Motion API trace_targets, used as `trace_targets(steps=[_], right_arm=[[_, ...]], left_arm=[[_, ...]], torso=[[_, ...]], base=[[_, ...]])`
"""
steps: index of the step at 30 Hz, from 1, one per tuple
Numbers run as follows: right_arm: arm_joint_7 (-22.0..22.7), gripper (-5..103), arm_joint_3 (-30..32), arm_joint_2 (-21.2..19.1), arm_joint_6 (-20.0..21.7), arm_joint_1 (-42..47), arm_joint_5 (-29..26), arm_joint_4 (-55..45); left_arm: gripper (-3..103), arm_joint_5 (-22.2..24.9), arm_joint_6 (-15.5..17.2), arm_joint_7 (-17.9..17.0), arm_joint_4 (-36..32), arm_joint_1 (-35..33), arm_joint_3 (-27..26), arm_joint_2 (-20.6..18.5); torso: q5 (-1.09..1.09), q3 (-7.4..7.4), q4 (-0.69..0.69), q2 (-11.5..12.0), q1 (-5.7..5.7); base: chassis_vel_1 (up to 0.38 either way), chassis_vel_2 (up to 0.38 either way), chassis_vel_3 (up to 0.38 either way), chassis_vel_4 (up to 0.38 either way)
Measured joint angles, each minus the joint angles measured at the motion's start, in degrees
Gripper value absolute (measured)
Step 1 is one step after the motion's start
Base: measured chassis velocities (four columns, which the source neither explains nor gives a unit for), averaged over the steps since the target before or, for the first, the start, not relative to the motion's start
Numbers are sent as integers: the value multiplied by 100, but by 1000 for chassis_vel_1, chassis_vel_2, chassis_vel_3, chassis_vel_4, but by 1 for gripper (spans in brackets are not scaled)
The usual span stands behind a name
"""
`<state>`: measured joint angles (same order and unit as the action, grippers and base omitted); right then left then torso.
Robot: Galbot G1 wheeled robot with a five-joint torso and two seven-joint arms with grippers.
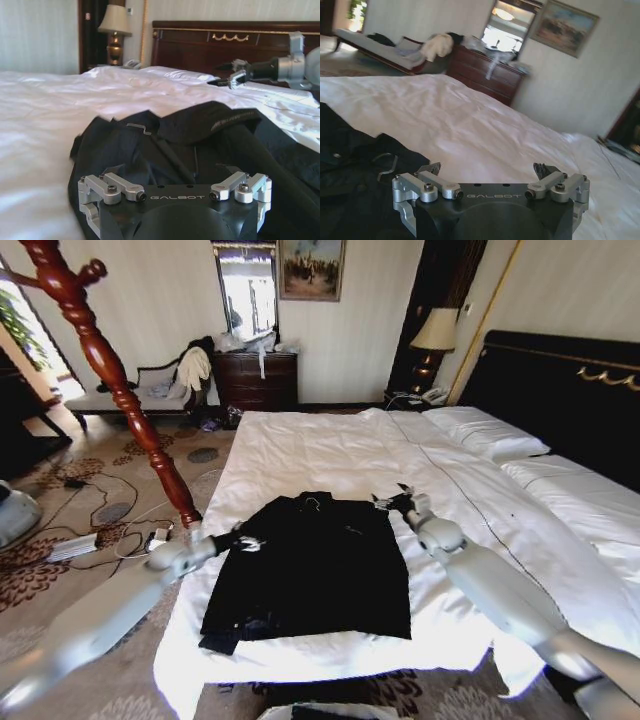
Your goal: Pick up the clothes from the bed and hang them on the clothes hanger.
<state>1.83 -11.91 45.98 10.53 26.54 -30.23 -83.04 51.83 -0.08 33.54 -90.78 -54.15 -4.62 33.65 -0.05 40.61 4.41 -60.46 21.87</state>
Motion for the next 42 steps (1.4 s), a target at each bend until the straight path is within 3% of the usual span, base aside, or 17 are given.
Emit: trace_targets(steps=[4, 11, 21, 32, 42], right_arm=[[-284, 100, -557, 153, -79, -557, 88, 290], [-982, 100, -1807, 459, -173, -1657, 403, 930], [-1865, 100, -2778, 856, -227, -2302, 596, 2248], [-2211, 100, -3370, 1136, -416, -2637, 800, 2959], [-2396, 100, -3794, 1960, -544, -2965, 1050, 4036]], left_arm=[[100, -14, -201, -127, -217, -683, -586, -37], [100, 86, -281, -623, -862, -1948, -1880, 446], [100, -69, -381, -689, -1439, -3168, -2851, 1033], [100, -90, -449, -570, -1700, -3628, -3223, 1273], [100, -71, -449, -529, -1969, -3793, -3240, 1479]], torso=[[4, 0, 7, 0, 0], [4, 0, 4, 0, 1], [6, 1, 5, 0, 1], [5, 1, 7, 0, 1], [3, 0, 5, 0, 1]], base=[[0, 0, 0, 0], [0, 0, 0, 0], [0, 0, 0, 0], [0, 0, 0, 0], [0, 0, 0, 0]])
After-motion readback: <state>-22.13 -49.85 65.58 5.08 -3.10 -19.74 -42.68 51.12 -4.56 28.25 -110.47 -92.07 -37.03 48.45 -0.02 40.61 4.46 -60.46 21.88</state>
